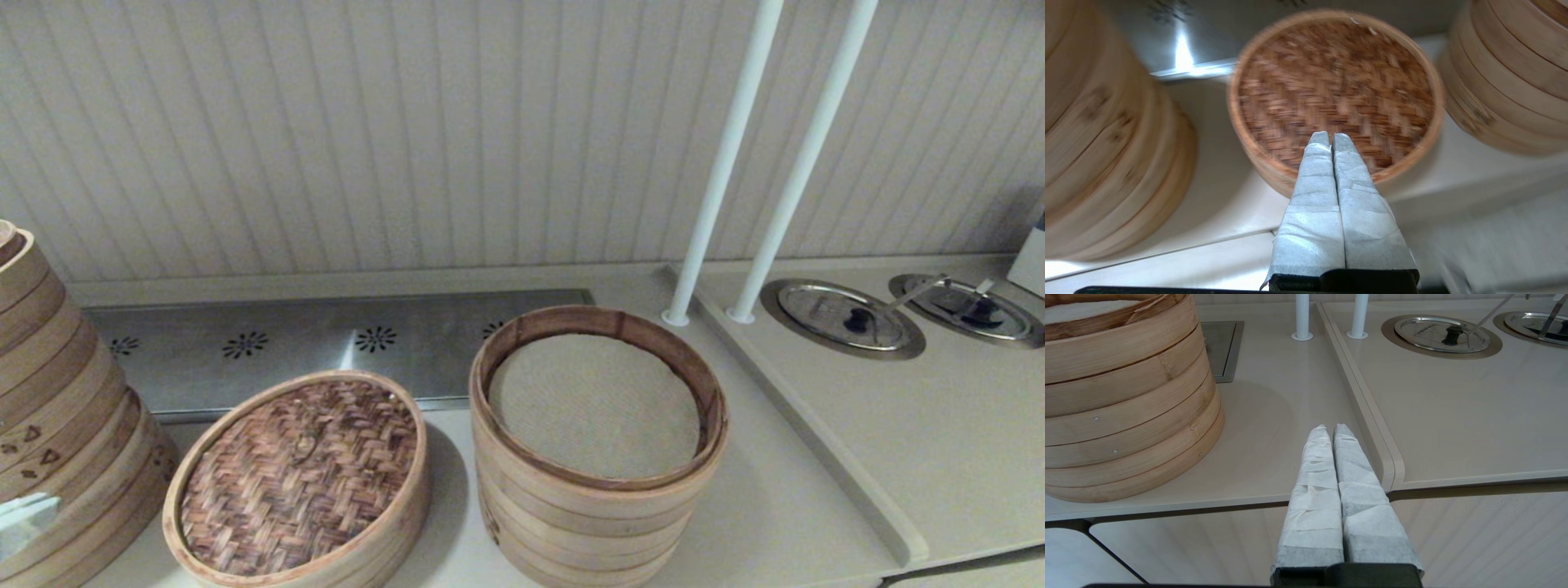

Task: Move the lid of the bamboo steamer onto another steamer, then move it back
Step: Pick up the steamer

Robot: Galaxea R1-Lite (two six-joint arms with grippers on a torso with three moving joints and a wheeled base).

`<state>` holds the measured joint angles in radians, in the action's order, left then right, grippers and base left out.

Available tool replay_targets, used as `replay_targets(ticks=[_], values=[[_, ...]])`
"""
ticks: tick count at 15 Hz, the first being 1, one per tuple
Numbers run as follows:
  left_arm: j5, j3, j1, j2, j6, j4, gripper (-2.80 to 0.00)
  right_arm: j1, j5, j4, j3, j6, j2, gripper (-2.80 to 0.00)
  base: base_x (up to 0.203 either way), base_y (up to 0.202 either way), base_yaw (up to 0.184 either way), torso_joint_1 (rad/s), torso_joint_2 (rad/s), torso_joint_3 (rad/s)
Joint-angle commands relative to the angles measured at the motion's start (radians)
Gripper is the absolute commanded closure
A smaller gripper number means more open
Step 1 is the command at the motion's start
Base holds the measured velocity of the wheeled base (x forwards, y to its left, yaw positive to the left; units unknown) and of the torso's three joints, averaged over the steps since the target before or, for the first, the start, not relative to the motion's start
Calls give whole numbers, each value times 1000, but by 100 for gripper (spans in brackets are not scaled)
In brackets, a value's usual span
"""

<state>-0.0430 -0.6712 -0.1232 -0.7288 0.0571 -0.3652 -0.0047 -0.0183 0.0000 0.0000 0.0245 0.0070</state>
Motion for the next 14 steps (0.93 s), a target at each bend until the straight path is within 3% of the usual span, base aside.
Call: replay_targets(ticks=[1, 3, 6, 9, 13, 14], values=[[-6, -181, -50, -302, 0, -135, 0, 0, 0, 0, 4, 0, 1, 0, 0, 0, 0, 0, 0, 0], [-10, -254, -83, -439, 0, -216, 0, 0, 0, 0, 3, 0, 1, 0, 0, 0, 0, 0, 0, 0], [-14, -306, -102, -619, -9, -229, 0, 0, 0, 0, 5, 0, 1, 0, 0, 0, 0, 0, 0, 0], [-4, -264, -106, -748, -16, -24, 0, 0, 0, 0, 5, 0, 1, 0, 0, 0, 0, 0, 0, 0], [43, -285, -107, -869, -23, 33, 0, 0, 0, 0, 5, 0, 1, 0, 0, 0, 0, 0, 0, 0], [54, -290, -107, -886, -23, 35, -213, 0, 0, 0, 5, 0, 1, 0, 0, 0, 0, 0, 0, 0]])
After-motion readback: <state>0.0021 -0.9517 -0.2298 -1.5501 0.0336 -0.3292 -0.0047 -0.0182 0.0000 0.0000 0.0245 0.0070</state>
